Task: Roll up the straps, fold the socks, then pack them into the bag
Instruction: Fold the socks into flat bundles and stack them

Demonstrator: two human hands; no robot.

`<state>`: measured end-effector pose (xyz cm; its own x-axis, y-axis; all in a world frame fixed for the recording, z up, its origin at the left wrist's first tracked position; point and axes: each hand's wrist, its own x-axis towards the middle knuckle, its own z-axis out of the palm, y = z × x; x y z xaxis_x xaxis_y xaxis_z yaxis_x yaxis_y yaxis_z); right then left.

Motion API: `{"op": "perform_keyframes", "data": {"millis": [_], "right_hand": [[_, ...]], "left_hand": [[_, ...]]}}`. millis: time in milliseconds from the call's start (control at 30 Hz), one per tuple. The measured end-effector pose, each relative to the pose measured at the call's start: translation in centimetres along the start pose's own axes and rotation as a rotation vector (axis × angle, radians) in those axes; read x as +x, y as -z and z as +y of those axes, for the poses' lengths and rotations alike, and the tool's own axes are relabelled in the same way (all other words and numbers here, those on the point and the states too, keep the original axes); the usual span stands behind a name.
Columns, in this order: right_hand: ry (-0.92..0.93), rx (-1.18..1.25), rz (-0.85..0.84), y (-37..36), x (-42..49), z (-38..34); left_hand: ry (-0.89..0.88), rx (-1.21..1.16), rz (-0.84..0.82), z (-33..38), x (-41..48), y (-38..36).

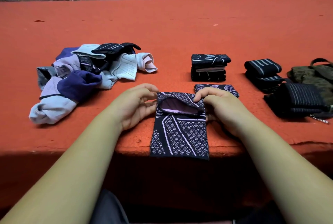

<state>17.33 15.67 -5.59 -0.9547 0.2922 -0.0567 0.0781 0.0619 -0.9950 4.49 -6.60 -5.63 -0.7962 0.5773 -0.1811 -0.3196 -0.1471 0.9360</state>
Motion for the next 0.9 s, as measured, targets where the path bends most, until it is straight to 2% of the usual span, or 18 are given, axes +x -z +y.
{"op": "perform_keyframes", "data": {"millis": [67,167,267,333,433,500,633,800,900], "right_hand": [[0.003,0.01,0.015,0.0,-0.2,-0.3],[0.017,0.039,0.004,-0.1,-0.4,-0.3],[0.04,-0.057,-0.054,0.1,-0.5,0.0],[0.071,-0.149,-0.074,0.1,-0.7,0.2],[0.167,-0.117,-0.068,-0.3,-0.9,0.2],[0.143,-0.093,-0.079,-0.4,-1.0,0.2],[0.105,-0.213,-0.174,0.0,-1.2,0.1],[0.047,0.023,-0.181,-0.5,-1.4,0.0],[0.081,0.014,-0.156,-0.3,-0.7,0.8]], "left_hand": [[0.027,-0.01,-0.003,0.1,-0.2,-0.4],[0.057,0.156,-0.082,-0.5,-0.4,-0.8],[0.025,0.234,-0.097,-1.1,-0.6,-0.9],[0.006,0.225,-0.101,-1.1,-0.7,-0.7],[-0.027,0.161,-0.124,-1.1,-0.6,-0.6],[-0.056,0.105,-0.132,-1.0,-0.6,-0.7],[-0.089,0.05,-0.178,-0.8,-0.4,-0.6],[-0.029,0.148,-0.242,-0.9,-0.6,-0.3],[0.014,0.28,-0.276,-1.0,-0.5,0.1]]}}
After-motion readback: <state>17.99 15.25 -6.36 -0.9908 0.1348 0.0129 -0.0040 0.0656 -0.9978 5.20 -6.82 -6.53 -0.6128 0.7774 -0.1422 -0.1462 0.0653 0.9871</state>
